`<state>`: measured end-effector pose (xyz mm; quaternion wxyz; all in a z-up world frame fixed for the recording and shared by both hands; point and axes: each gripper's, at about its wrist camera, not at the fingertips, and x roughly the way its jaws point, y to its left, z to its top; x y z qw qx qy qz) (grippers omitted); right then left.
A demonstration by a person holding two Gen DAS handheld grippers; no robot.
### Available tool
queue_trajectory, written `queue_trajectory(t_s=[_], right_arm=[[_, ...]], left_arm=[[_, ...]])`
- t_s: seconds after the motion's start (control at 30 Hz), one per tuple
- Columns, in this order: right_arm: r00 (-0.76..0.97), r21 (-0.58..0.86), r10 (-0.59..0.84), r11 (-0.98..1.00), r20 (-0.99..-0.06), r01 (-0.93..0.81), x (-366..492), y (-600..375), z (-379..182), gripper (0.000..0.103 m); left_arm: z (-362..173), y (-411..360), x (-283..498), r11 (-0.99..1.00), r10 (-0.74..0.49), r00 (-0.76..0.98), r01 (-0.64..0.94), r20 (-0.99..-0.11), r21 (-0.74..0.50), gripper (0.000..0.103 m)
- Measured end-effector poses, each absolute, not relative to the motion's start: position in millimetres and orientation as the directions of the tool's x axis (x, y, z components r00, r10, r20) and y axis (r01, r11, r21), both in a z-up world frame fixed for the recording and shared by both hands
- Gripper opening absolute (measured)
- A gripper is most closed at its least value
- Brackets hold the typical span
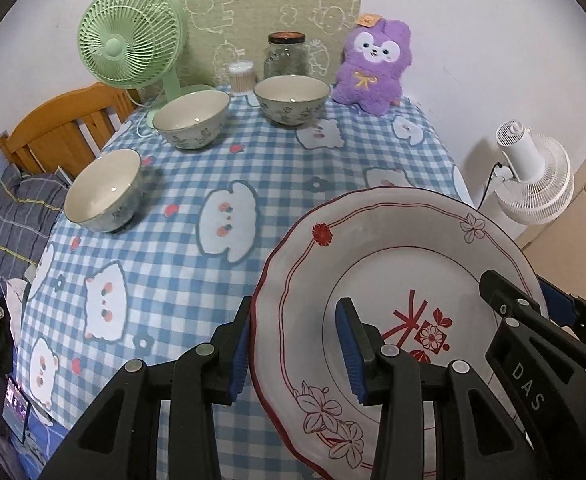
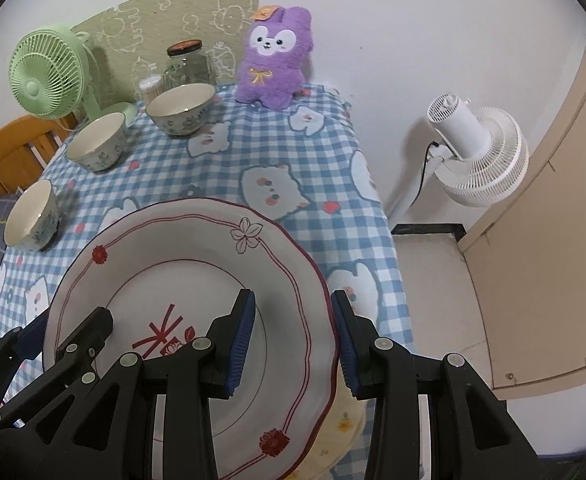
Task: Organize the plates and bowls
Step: 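Carry the red-pattern plate to the yellow-flower plate stack and lower it on top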
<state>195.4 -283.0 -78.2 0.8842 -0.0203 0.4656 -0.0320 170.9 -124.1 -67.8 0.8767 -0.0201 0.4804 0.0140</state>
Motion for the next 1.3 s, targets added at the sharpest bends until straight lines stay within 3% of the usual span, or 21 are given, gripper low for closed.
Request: queue_trajectory(t_s=[1.3], right_arm=[[0.437,-0.092,-0.087,0.996,-0.895,0.010,195.5,-310.2,-144.1,0.042]], left_arm=[[-126.0,-157.4,162.6,0.999,0.041,0.453,-0.029,-0.890,0.031,0.040]])
